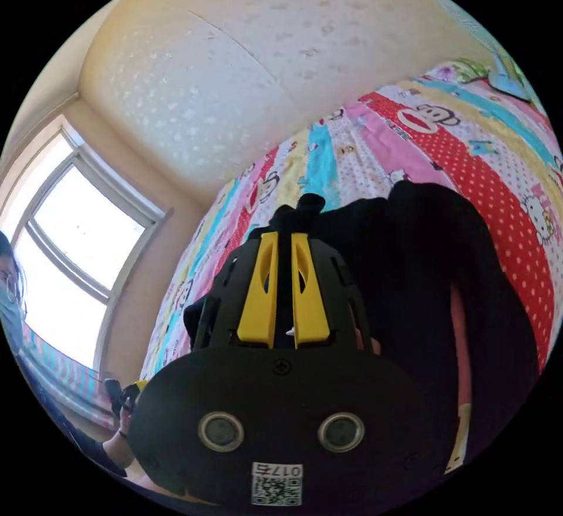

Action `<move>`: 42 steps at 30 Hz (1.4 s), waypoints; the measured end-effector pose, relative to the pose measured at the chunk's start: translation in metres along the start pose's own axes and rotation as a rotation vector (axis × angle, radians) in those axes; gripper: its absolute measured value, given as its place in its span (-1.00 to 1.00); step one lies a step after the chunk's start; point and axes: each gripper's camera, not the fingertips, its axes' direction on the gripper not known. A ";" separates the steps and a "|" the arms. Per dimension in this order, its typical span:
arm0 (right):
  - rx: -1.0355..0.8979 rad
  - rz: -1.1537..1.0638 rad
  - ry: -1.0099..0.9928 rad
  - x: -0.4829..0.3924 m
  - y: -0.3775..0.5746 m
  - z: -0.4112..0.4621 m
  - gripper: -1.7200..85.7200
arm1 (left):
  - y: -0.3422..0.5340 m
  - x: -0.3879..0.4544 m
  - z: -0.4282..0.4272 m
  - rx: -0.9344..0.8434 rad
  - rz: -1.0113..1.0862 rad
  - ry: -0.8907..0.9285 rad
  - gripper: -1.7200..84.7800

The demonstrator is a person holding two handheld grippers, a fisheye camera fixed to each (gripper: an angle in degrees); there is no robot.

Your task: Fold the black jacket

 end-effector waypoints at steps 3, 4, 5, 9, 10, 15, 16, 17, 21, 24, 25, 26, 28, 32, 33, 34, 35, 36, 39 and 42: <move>-0.038 0.172 -0.075 0.055 0.008 0.000 -0.89 | -0.026 0.024 0.035 -0.063 0.088 -0.059 -0.72; -0.013 0.178 -0.131 0.056 0.004 -0.003 -0.89 | -0.033 0.029 0.042 -0.072 0.105 -0.076 -0.72; -0.007 0.154 -0.179 0.050 -0.006 -0.006 -0.88 | -0.046 0.040 0.053 -0.085 0.146 -0.112 -0.71; 0.041 -0.002 -0.337 0.014 -0.040 -0.023 -0.87 | -0.087 0.085 0.099 -0.150 0.335 -0.246 -0.70; 0.053 -0.038 -0.348 0.007 -0.047 -0.028 -0.86 | -0.091 0.091 0.107 -0.162 0.357 -0.267 -0.69; -0.146 0.061 -0.068 0.049 -0.041 -0.004 -0.80 | -0.096 0.105 0.178 -0.309 0.342 -0.412 -0.73; -0.179 0.150 -0.042 0.064 -0.033 -0.002 -0.78 | -0.095 0.105 0.183 -0.325 0.327 -0.416 -0.73; -0.151 0.194 -0.038 0.067 -0.027 -0.009 -0.77 | -0.093 0.109 0.184 -0.322 0.322 -0.418 -0.73; -0.075 0.014 0.061 0.013 -0.029 -0.025 -0.73 | -0.090 0.147 0.160 -0.192 0.401 -0.422 -0.74; -0.168 -0.254 -0.001 -0.063 -0.039 0.000 -0.73 | -0.093 0.176 0.160 -0.154 0.552 -0.413 -0.76; -0.215 -0.350 -0.042 -0.096 -0.042 0.017 -0.73 | -0.094 0.180 0.165 -0.167 0.577 -0.421 -0.76; -0.270 -0.442 -0.088 -0.130 -0.044 0.037 -0.72 | -0.097 0.184 0.178 -0.212 0.607 -0.438 -0.76; -0.359 -0.595 -0.135 -0.184 -0.041 0.072 -0.71 | -0.098 0.182 0.204 -0.303 0.618 -0.454 -0.77; -0.626 -0.963 -0.115 -0.293 -0.004 0.168 -0.71 | -0.083 0.184 0.239 -0.371 0.605 -0.548 -0.86; -0.662 -1.016 -0.107 -0.305 0.004 0.180 -0.72 | -0.079 0.190 0.240 -0.358 0.604 -0.561 -0.87; -0.726 -1.112 -0.082 -0.327 0.021 0.202 -0.73 | -0.078 0.192 0.240 -0.353 0.600 -0.566 -0.87; -0.779 -1.192 -0.048 -0.344 0.038 0.221 -0.75 | -0.075 0.197 0.240 -0.339 0.596 -0.571 -0.87; -0.802 -1.227 -0.034 -0.351 0.046 0.228 -0.77 | -0.073 0.201 0.240 -0.330 0.593 -0.572 -0.87; -0.837 -1.346 0.057 -0.377 0.073 0.244 -0.87 | -0.072 0.208 0.236 -0.313 0.559 -0.551 -0.88; -0.781 -1.314 0.064 -0.392 0.070 0.233 -0.90 | -0.071 0.209 0.227 -0.279 0.501 -0.510 -0.93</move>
